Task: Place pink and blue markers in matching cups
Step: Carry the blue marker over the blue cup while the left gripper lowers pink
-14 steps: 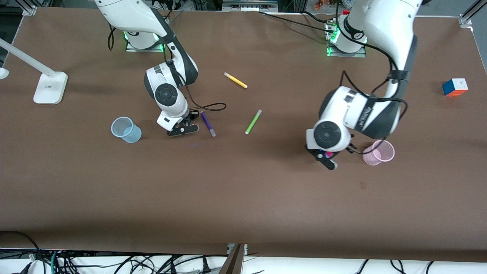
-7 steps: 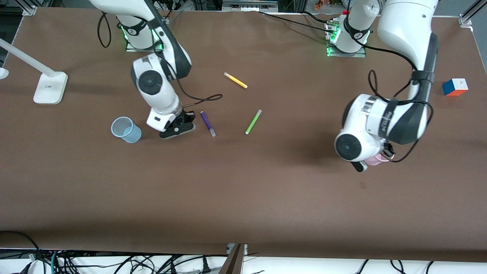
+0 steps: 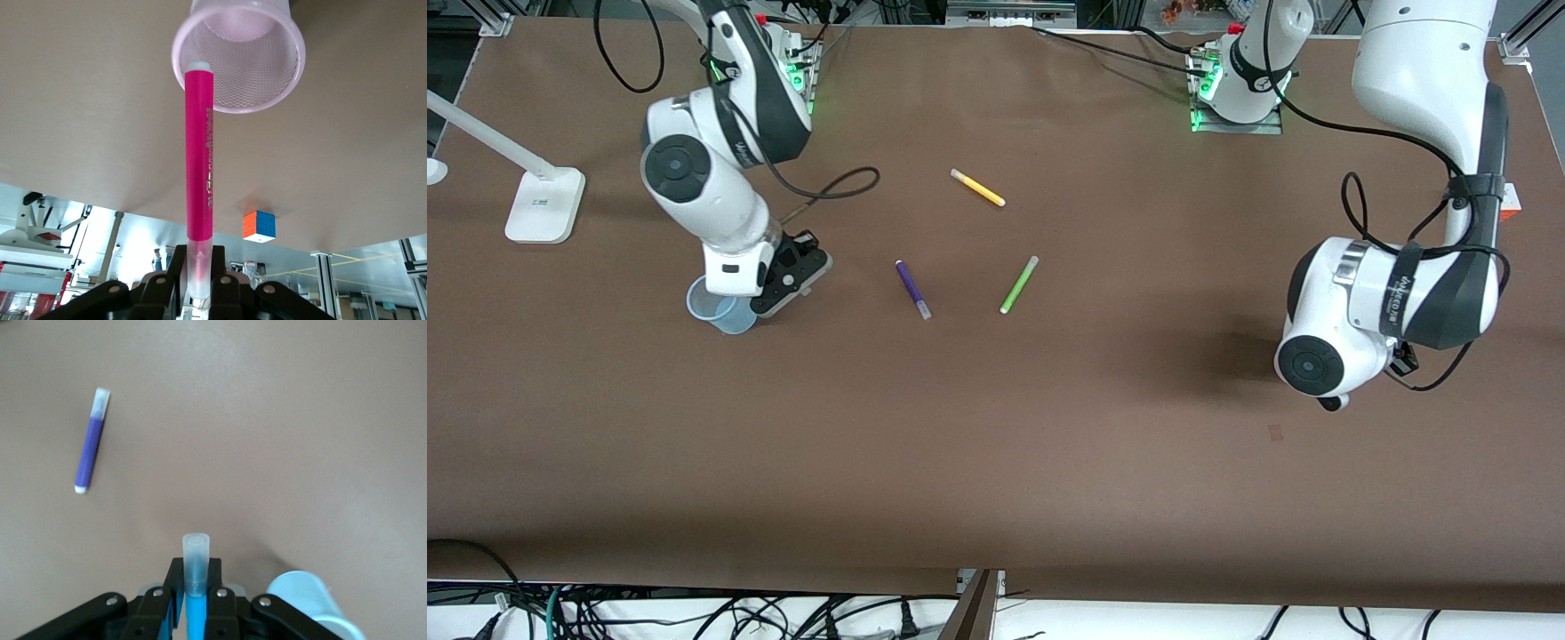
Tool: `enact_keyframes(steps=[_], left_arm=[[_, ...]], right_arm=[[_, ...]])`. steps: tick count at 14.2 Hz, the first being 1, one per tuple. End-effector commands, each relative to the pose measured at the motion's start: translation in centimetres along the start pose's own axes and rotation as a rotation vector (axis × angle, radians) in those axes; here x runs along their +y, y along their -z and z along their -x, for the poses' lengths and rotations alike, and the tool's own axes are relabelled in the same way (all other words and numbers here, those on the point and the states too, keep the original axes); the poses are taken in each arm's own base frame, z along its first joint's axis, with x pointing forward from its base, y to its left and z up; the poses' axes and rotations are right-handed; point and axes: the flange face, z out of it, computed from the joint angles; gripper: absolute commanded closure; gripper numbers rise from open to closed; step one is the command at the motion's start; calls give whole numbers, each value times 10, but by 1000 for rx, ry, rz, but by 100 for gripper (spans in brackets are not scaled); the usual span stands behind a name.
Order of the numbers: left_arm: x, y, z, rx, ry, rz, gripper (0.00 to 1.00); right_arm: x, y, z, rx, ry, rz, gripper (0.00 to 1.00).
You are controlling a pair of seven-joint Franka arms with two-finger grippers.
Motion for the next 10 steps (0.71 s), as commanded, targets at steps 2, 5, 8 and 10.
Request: enact_keyframes(steps=[2,5,8,10], left_arm=[[4,-15,-14,-27,-30,11,100],[-3,-25,-24,2,-35,-2,78],[1,-18,-26,4,-40,-9,0],[2,-14,-24,7,-38,-12,0]], right_arm=[[39,8,28,102,282,-107,100],[67,1,56,207,417,-213,100],[86,-1,77,324,531,-267,100],[98,-11,90,404,597,-298,100]])
